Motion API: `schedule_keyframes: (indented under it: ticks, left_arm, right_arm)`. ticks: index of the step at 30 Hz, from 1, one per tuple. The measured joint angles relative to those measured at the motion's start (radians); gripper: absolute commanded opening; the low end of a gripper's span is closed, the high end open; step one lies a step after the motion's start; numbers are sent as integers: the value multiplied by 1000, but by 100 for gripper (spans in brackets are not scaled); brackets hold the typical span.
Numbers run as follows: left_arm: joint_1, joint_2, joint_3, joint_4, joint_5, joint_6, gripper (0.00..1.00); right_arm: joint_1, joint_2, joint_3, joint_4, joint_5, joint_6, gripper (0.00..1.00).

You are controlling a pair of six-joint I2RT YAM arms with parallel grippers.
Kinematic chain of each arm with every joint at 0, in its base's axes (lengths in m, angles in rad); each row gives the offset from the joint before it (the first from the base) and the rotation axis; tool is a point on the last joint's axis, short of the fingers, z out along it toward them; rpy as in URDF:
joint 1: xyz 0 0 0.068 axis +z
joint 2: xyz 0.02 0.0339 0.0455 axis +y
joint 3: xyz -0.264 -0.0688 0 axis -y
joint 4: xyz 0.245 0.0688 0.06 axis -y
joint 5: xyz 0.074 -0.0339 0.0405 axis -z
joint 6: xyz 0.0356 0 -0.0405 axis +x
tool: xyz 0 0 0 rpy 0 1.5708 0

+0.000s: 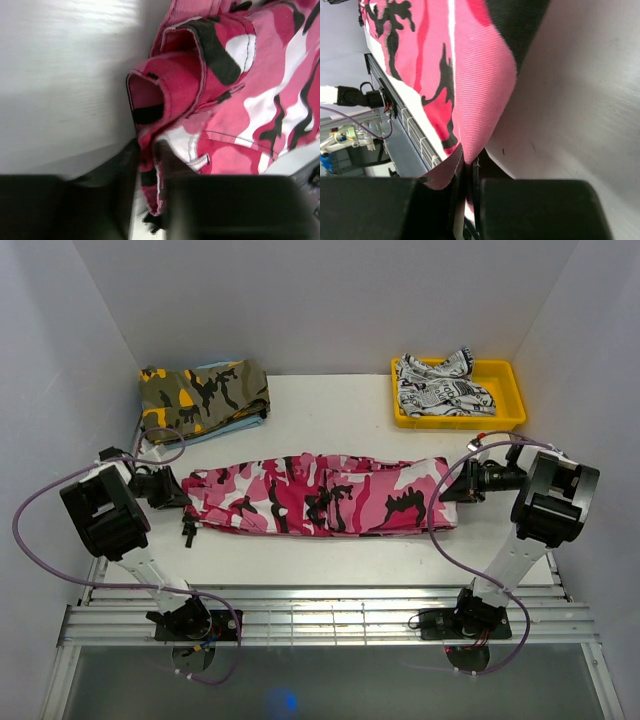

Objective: Fold and stack the trousers
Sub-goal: Fold the trousers

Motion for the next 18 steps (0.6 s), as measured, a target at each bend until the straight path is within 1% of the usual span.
schedule_keyframes:
  ticks: [1,2,6,9,12,15,18]
  left_arm:
    - [2,17,-1,-12,20,16,7]
    - [6,31,-7,-23,47,29,0]
    - [14,4,-74,-57,127,96,0]
    - [13,-51,-114,-115,171,158,0]
    - [-5,-124,-148,-167,205,216,0]
    - [-28,-175,-171,-182,215,247,0]
    - [-42,-177,-174,-186,221,254,0]
  right_arm:
    - [-3,-7,19,-22,-2,-14,8]
    - [-5,-15,42,-51,-3,-28,8]
    - [-5,-75,132,-152,-19,-64,8]
    - [-5,-125,217,-209,-48,-73,8]
    - [10,-175,261,-224,-93,-57,8]
    - [61,-222,269,-221,-137,-11,8]
    - [173,-251,267,-146,-142,97,8]
